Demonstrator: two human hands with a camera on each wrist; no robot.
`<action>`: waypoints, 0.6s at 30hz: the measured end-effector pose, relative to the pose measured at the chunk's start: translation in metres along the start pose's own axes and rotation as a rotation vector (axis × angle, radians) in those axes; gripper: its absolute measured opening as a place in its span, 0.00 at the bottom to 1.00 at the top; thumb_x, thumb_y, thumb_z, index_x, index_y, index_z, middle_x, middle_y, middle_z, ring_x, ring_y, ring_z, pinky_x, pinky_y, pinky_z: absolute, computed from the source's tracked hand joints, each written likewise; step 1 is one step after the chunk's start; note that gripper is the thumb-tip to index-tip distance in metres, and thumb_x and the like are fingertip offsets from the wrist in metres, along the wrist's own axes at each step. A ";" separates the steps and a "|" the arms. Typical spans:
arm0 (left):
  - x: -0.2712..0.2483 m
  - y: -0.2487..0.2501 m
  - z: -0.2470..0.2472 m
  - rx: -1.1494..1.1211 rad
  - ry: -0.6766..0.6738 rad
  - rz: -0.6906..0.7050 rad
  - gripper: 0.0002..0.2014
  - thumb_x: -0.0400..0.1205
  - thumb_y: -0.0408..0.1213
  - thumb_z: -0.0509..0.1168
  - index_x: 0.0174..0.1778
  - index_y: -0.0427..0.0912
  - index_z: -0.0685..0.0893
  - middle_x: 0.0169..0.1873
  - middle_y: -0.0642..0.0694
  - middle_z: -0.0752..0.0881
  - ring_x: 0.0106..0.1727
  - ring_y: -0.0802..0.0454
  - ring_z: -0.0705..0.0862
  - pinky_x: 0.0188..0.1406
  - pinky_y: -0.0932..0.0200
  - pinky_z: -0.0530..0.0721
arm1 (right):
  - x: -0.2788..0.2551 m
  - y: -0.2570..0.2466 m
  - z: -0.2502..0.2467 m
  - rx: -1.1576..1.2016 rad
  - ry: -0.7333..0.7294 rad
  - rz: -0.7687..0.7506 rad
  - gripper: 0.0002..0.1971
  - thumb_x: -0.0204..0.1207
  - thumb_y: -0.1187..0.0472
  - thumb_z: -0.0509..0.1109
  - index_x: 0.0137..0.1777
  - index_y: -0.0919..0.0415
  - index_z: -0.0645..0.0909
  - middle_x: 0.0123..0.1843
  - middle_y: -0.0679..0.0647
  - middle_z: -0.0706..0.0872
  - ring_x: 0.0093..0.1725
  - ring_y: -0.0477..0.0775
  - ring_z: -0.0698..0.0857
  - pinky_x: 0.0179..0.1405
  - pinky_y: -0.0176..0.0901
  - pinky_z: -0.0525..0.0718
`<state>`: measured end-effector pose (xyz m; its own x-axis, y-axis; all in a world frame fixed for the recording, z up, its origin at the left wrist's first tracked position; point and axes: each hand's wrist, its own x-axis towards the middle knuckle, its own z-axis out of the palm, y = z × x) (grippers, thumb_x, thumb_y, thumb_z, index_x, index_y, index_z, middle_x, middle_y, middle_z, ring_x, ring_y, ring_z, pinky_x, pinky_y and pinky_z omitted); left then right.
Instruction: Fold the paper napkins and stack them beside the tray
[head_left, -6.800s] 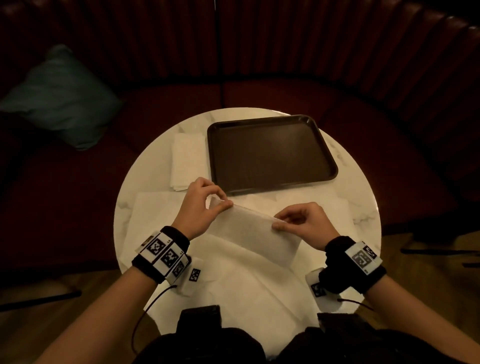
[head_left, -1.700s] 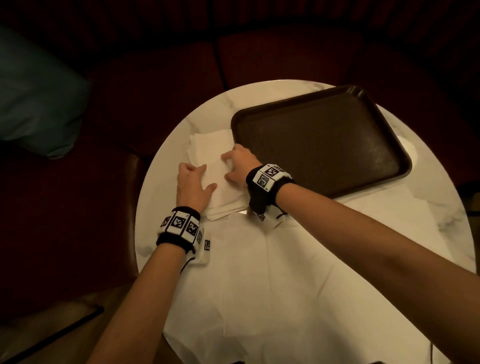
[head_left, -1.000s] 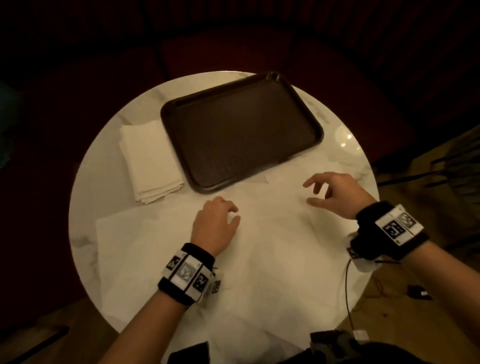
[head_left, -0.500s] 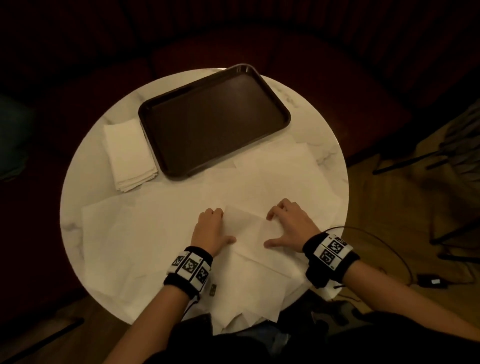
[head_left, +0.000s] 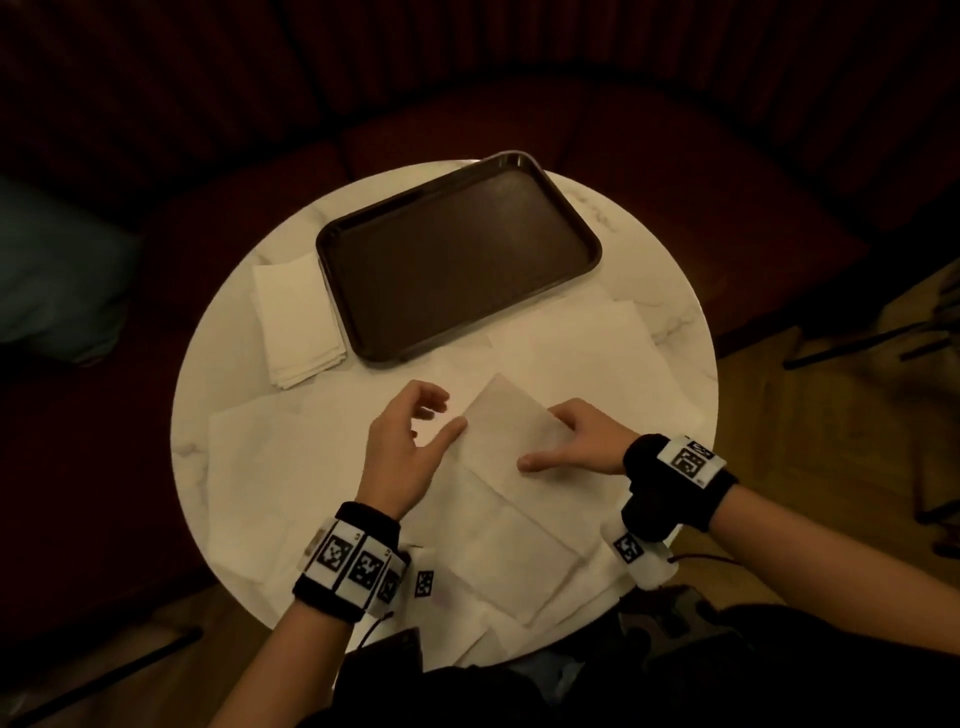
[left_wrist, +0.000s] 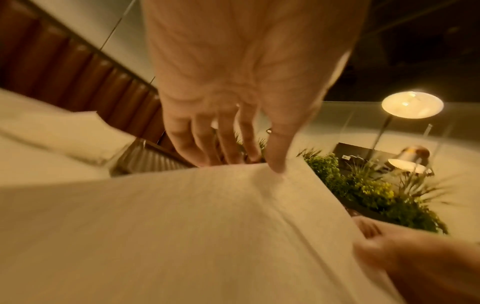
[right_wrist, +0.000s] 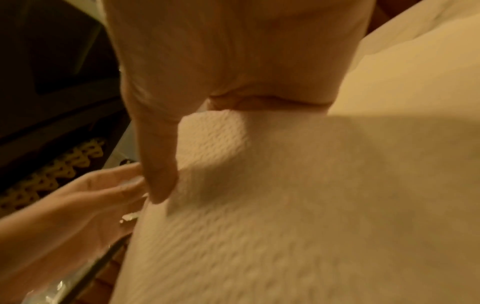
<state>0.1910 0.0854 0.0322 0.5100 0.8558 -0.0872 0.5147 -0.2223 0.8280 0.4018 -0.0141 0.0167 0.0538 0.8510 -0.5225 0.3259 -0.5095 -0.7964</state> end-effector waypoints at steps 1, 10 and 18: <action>-0.002 0.002 -0.002 0.006 0.083 0.013 0.10 0.77 0.43 0.74 0.52 0.51 0.81 0.48 0.56 0.86 0.51 0.59 0.83 0.44 0.63 0.80 | -0.002 -0.004 -0.002 0.062 0.016 -0.002 0.09 0.70 0.53 0.80 0.46 0.52 0.85 0.44 0.44 0.89 0.45 0.45 0.87 0.55 0.43 0.82; -0.015 -0.007 -0.002 -0.149 0.152 -0.102 0.21 0.81 0.44 0.69 0.70 0.51 0.78 0.70 0.55 0.77 0.69 0.59 0.75 0.64 0.60 0.78 | 0.014 -0.036 0.003 0.457 0.085 -0.052 0.17 0.74 0.57 0.75 0.62 0.59 0.83 0.56 0.54 0.90 0.54 0.55 0.90 0.60 0.54 0.86; -0.013 -0.008 -0.014 -0.574 -0.056 -0.319 0.32 0.83 0.42 0.65 0.83 0.54 0.61 0.75 0.50 0.74 0.63 0.61 0.83 0.60 0.53 0.86 | 0.039 -0.073 0.043 0.552 0.015 -0.073 0.17 0.77 0.59 0.72 0.65 0.55 0.77 0.58 0.53 0.87 0.57 0.56 0.87 0.56 0.51 0.87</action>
<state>0.1704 0.0823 0.0345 0.4359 0.8095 -0.3933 0.2055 0.3359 0.9192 0.3398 0.0512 0.0415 0.0643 0.8863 -0.4586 -0.2134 -0.4367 -0.8739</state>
